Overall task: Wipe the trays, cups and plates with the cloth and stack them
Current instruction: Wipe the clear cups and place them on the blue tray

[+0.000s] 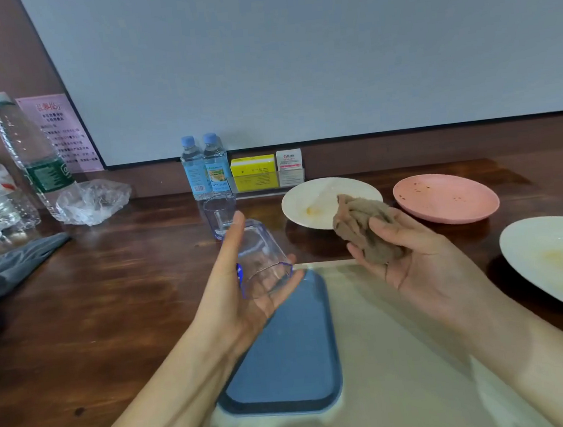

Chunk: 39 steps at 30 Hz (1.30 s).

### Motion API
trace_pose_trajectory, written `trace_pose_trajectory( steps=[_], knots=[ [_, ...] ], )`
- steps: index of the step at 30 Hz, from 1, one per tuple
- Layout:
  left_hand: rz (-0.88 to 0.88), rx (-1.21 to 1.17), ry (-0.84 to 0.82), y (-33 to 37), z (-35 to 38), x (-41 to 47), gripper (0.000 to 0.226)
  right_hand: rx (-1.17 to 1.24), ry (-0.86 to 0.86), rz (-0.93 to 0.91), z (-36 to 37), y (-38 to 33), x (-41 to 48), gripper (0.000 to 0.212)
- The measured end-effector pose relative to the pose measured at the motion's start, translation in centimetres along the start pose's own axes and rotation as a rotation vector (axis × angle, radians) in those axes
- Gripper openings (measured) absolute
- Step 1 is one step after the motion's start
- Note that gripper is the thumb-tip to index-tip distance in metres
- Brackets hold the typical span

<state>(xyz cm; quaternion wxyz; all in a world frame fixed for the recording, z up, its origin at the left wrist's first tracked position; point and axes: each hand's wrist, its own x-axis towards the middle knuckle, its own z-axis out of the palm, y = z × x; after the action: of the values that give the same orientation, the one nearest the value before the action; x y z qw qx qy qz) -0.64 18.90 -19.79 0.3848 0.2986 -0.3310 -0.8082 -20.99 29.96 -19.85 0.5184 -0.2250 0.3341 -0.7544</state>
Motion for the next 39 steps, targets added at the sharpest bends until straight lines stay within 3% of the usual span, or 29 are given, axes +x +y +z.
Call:
trace_pose_trajectory(
  steps=[6,12,16,22,25,30,36,39],
  knots=[
    [-0.217,-0.005,-0.143,-1.2,-0.3,-0.1,0.059,-0.476,0.03,-0.36,0.6,1.9,-1.3,0.023],
    [-0.152,0.167,-0.128,-2.4,0.0,0.0,0.049,-0.929,0.034,-0.706,0.5,2.3,-2.1,0.034],
    [-0.147,0.189,-0.185,-2.9,0.5,-0.7,0.051,-1.305,-0.207,-0.819,0.5,2.7,-2.0,0.043],
    [-0.134,0.144,-0.162,-2.5,0.1,-0.4,0.057,-1.433,-0.326,-0.844,0.9,3.1,-2.7,0.02],
    [-0.123,0.203,-0.173,-3.0,0.2,-0.4,0.037,-1.478,-0.246,-0.912,0.6,2.8,-2.0,0.019],
    [-0.09,0.268,-0.235,-3.4,0.4,-0.8,0.049,-1.485,-0.06,-0.922,0.2,2.2,-0.4,0.026],
    [-0.035,0.255,-0.235,-2.7,0.2,-0.9,0.037,-1.498,-0.311,-1.023,1.3,3.4,-2.0,0.023],
    [-0.016,0.296,-0.19,-3.1,0.4,-1.0,0.038,-1.505,-0.269,-1.009,1.4,3.0,-1.0,0.022]
  ],
)
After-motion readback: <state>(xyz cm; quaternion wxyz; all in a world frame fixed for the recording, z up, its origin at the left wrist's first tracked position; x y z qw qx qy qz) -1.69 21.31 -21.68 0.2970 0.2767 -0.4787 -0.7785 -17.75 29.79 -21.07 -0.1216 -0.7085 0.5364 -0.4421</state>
